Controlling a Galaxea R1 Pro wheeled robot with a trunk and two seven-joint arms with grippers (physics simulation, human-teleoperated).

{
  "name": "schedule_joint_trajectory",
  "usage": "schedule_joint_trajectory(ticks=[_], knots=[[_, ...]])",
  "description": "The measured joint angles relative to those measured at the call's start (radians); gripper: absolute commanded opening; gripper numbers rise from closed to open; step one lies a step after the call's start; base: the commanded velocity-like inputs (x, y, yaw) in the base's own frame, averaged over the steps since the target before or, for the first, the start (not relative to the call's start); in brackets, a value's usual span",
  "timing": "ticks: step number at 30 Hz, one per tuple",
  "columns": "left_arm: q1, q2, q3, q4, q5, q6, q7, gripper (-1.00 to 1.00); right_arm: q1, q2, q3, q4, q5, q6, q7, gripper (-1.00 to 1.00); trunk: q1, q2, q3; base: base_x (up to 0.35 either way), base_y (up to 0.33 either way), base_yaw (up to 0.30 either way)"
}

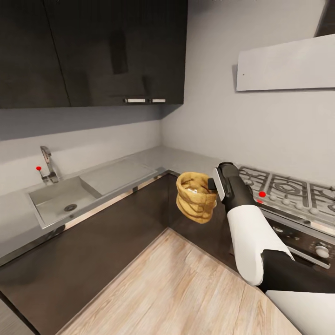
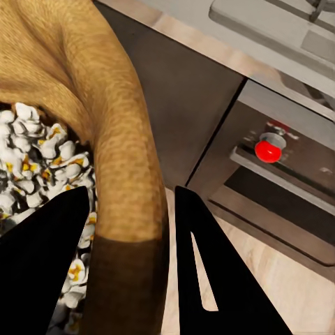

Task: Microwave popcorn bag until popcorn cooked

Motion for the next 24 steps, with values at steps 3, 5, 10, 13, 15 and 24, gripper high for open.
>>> schedule_joint_trajectory(ticks=[3,5,10,13,15,24], knots=[[0.0,0.0,0.0,0.0,0.0,0.0,0.0,1.0,0.0,0.0,0.0,0.001,-0.003,0.0,0.001,-1.0,0.0,0.0,0.0,0.0,0.0,0.0],[0.0,0.0,0.0,0.0,0.0,0.0,0.0,1.0,0.0,0.0,0.0,0.001,-0.003,0.0,0.001,-1.0,0.0,0.0,0.0,0.0,0.0,0.0],[0.0,0.0,0.0,0.0,0.0,0.0,0.0,1.0,0.0,0.0,0.0,0.002,-0.003,0.0,0.001,-1.0,0.0,0.0,0.0,0.0,0.0,0.0],[0.0,0.0,0.0,0.0,0.0,0.0,0.0,1.0,0.0,0.0,0.0,0.002,-0.004,0.0,0.001,-1.0,0.0,0.0,0.0,0.0,0.0,0.0],[0.0,0.0,0.0,0.0,0.0,0.0,0.0,1.0,0.0,0.0,0.0,0.002,-0.004,0.0,0.001,-1.0,0.0,0.0,0.0,0.0,0.0,0.0],[0.0,0.0,0.0,0.0,0.0,0.0,0.0,1.0,0.074,0.0,-0.003,0.018,-0.005,0.0,0.0,-1.0,0.0,0.0,0.0,0.0,0.0,-0.011]])
